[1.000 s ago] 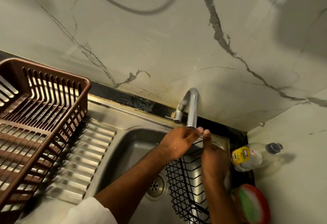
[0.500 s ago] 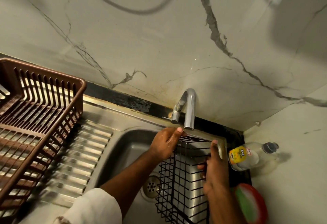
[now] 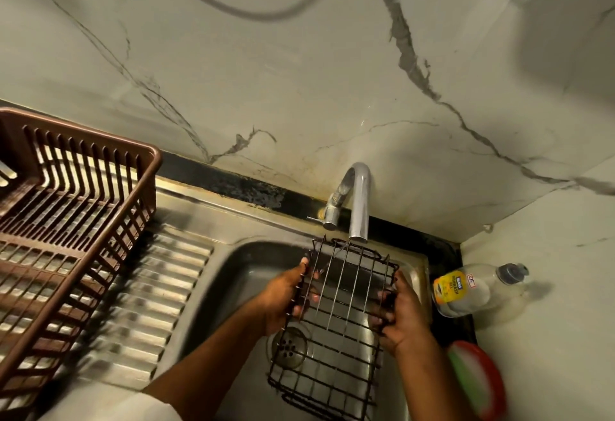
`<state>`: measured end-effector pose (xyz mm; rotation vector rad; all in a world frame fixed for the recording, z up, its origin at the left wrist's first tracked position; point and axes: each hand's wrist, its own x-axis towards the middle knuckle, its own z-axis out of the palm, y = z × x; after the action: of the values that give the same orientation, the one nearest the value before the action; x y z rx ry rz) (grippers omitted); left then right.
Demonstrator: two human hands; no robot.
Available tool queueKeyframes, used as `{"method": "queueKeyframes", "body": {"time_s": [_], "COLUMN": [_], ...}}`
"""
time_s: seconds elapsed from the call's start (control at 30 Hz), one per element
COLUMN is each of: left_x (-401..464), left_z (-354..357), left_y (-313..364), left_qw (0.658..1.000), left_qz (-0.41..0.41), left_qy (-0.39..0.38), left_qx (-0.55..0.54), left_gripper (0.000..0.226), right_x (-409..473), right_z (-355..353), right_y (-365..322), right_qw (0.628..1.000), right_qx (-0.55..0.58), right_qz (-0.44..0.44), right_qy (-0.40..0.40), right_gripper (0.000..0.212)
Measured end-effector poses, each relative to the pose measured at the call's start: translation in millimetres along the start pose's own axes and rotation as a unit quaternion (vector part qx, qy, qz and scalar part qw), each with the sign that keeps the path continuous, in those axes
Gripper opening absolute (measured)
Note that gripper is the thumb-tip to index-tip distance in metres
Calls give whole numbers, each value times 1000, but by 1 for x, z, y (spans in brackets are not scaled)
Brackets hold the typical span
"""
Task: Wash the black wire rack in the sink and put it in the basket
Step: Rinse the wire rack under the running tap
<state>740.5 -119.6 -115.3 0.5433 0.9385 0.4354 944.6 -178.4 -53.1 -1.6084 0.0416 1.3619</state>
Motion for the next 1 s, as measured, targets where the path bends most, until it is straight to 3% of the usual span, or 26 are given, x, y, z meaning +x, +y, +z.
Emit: {"method": "queueKeyframes", "body": {"time_s": [0.17,0.27,0.33,0.43,0.47,0.53,0.63,0.77,0.87,1.0], "left_x": [-4,-5,-6,-4,-4,-4,-4,6,1,-5], "left_z": [10,10,11,10,11,13,23,16,18,22], "left_y": [-3,0,1,1,-1,-3,3,10,9,14], "left_qw": [992,987,983,980,980,981,981,978,976,978], "left_qz": [27,48,68,82,84,93,116,126,134,146], "left_qy": [118,154,169,179,180,173,146,163,174,147], "left_qx": [-25,-24,-19,-8,-5,-9,-45,-36,-11,2], "left_gripper": [39,41,43,44,44,49,54,46,49,52], "right_x": [-4,-6,-6,-2,-5,-15,-36,-61,-62,-45], "right_z": [20,27,34,48,55,67,79,65,58,86], "right_y": [-2,-7,-6,4,8,19,54,97,102,59], "right_qw": [977,929,857,655,607,556,528,482,505,533], "right_qx": [-155,-230,-359,-597,-637,-679,-702,-724,-715,-705], "right_qz": [-135,-282,-367,-440,-443,-453,-471,-492,-481,-465], "right_qy": [53,65,51,147,172,153,74,39,46,50], "right_gripper": [48,59,74,82,84,86,86,85,82,83]}}
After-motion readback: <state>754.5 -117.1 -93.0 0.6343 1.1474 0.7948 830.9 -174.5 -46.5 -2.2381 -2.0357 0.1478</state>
